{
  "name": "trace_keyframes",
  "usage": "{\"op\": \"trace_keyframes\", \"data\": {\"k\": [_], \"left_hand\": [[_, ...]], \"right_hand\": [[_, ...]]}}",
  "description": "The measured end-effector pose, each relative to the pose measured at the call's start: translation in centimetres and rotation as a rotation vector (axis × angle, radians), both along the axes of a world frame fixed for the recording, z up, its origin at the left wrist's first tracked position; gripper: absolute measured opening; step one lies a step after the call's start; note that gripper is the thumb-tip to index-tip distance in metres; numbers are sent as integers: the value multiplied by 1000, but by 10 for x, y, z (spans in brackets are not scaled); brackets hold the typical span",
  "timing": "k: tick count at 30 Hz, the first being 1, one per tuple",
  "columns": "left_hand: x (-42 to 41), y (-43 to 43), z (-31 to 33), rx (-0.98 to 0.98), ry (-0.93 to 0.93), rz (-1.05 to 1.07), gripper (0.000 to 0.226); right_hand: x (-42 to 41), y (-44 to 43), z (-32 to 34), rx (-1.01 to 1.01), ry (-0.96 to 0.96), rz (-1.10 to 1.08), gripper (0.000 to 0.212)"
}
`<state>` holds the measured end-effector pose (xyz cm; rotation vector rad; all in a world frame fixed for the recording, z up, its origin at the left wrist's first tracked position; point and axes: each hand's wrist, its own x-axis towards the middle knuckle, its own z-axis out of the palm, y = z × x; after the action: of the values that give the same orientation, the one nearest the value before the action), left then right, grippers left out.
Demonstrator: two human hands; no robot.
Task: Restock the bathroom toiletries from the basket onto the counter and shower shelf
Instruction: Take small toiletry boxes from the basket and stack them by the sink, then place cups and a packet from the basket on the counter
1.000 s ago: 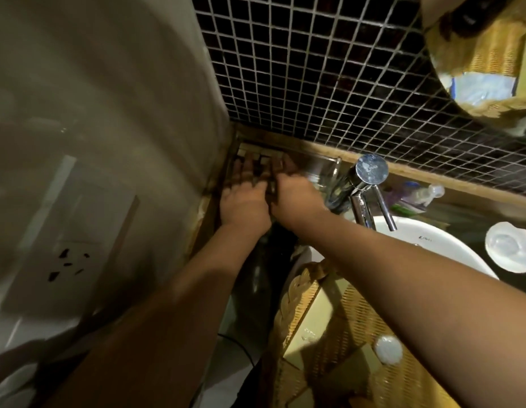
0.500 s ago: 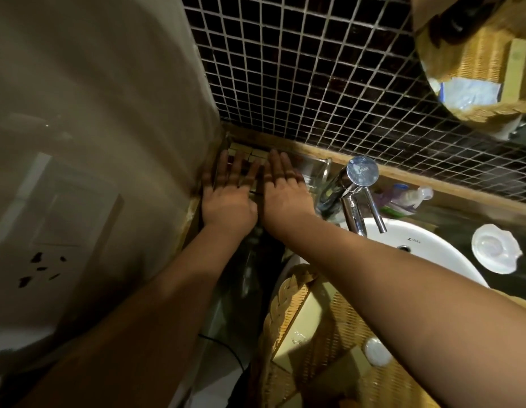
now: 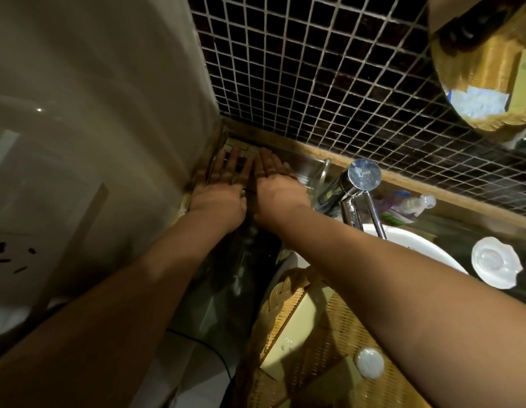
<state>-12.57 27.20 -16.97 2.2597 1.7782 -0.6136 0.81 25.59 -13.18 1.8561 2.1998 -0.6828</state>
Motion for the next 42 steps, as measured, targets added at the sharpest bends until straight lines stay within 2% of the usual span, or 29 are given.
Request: {"op": "trace_keyframes", "data": {"k": [5,8,15,20,25,28,32,39,42], "left_hand": [[1,-1,1,-10,-14,-1,80],[0,-4,1,21,-54,15,87],[3,-4,17,53,19,-34,107],[5,-3,31,57,41,-52,97],[3,-20,65,205,-97,-36,81],[6,-36,88,300,-119,-47,77],[15,-56,116,301,-94,-47,68],[55,-90,158,333,-164,-160,63],[72,-125,167,358,-253,-214,57]], "right_hand": [[11,-8,-2,86,-26,32,109],[16,-13,-7,20,-1,19,117],[13,-9,-9,36,59,-2,115],[21,-10,-1,25,75,36,104],[23,-23,28,24,71,63,103],[30,-36,49,103,44,119,99],[47,-58,79,182,68,132,84],[87,-110,112,278,48,41,77],[103,-142,115,266,81,-31,73]]}}
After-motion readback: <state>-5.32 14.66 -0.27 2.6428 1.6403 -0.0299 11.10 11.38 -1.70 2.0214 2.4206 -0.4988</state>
